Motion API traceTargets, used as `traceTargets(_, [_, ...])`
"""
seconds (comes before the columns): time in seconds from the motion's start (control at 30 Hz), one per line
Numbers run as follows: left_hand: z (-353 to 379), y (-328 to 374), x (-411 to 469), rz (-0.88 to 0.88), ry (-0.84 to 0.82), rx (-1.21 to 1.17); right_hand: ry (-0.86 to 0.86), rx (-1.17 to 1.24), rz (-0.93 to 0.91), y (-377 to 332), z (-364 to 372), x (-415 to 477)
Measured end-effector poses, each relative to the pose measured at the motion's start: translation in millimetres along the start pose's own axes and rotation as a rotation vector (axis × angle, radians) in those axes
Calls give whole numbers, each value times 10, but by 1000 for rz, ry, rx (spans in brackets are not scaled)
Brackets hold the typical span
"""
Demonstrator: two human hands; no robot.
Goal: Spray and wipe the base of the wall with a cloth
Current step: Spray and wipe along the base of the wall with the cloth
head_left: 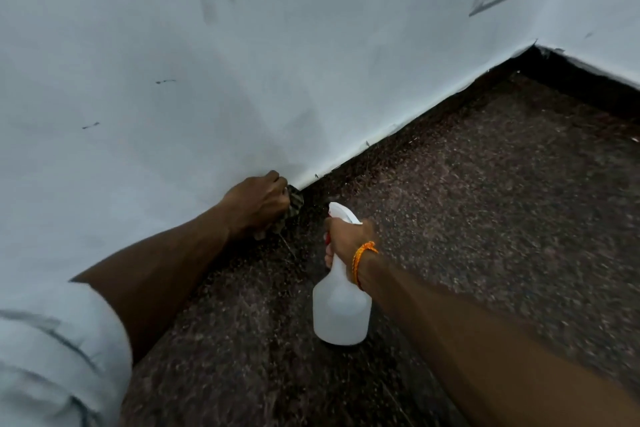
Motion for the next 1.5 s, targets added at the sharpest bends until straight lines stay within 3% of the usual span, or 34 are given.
traceTargets(0.17, [200, 159, 340, 91, 74, -82, 22, 72, 67, 73, -106, 31])
traceTargets(0.37, [343, 418, 975, 212, 126, -11, 89, 88, 85, 166, -271, 55])
traceTargets(0.53, [709, 410, 705, 313, 96, -30, 84, 129, 90, 122, -264, 154])
traceTargets(0.6, [884, 396, 334, 312, 46, 0, 77, 137, 108, 129, -257, 177])
traceTargets(0.7, [819, 350, 17, 321, 113, -38, 74, 142, 129, 129, -285, 189])
traceTargets(0.87, [466, 358, 556, 171, 158, -49, 107, 119, 99, 114, -327, 251])
traceTargets(0.97, [369, 371, 775, 178, 172, -107, 131, 151, 74, 76, -330, 253])
traceTargets(1.13, [652, 404, 97, 265, 147, -132, 96, 126, 71, -21, -305, 216])
traceTargets(1.5, [561, 140, -1060, 149, 124, -104, -91, 15, 90, 148, 231, -267])
Point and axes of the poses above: each hand's wrist, its own x-axis towards the middle knuckle, its own z-axis out of the palm, y = z × x, the point moved 2 cm from there along x, towards the middle knuckle, and after that the axes turned 1 degree about y, right-handed, at the moved point
